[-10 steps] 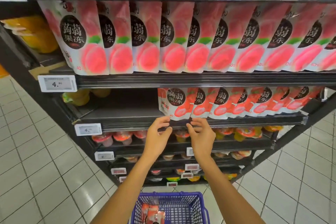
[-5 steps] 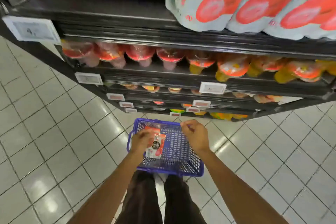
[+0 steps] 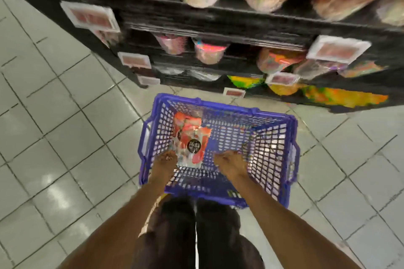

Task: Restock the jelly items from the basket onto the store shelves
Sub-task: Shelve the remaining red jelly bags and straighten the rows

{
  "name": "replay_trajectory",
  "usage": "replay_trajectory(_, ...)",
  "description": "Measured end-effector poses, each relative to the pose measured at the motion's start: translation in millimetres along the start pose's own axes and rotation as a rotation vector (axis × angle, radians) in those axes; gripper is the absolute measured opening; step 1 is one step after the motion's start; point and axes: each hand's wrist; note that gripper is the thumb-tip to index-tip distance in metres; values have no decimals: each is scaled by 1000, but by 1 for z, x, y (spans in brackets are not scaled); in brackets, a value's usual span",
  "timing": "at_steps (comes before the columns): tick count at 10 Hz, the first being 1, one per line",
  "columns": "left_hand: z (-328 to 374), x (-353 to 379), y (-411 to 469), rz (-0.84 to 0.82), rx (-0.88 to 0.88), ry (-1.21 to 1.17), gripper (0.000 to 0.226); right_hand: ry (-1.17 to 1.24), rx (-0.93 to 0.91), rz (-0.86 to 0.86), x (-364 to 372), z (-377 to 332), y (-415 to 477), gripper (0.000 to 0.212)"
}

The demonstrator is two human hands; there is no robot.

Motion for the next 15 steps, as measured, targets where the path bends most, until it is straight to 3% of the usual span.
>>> replay_trajectory(1,-18,34,80,103,48,71,11,33,55,8,29,31,60,23)
replay_trajectory(2,-23,54,144,178,120,116,33,41,126,-9,60,59,122,17)
replay_trajectory(3,-26,69,186,185,133,333,34,69,194,-46,87,79,169,18)
replay_trajectory(4,-32,93,200,465,338,476,58,93,194,-41,108,93,193,30)
replay_trajectory(5,-35,108,207,419,182,372,59,-86,164,-55,119,101,194,46)
replay_trajectory(6,-36,106,227,363,57,472,46,-130,197,-31,110,111,196,53)
replay_trajectory(7,-32,101,235,274,67,540,46,-43,230,2,91,122,198,50)
replay_trajectory(8,-30,101,227,98,194,413,38,155,245,49,78,127,190,35)
replay_trajectory(9,-27,102,199,-31,259,82,24,401,171,111,67,126,174,30)
replay_trajectory(10,-16,89,162,22,225,-42,35,544,131,94,47,111,141,32)
replay_trajectory(12,27,30,40,108,45,-275,36,811,15,38,2,39,13,30)
replay_trajectory(15,128,-95,-219,118,297,-216,21,818,-244,-13,-87,-121,-219,20)
Point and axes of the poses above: each hand's wrist, its own y-axis towards the middle knuckle, its own x-axis out of the palm, z = x × y, and after that the axes turned 15 degrees about y, right-handed
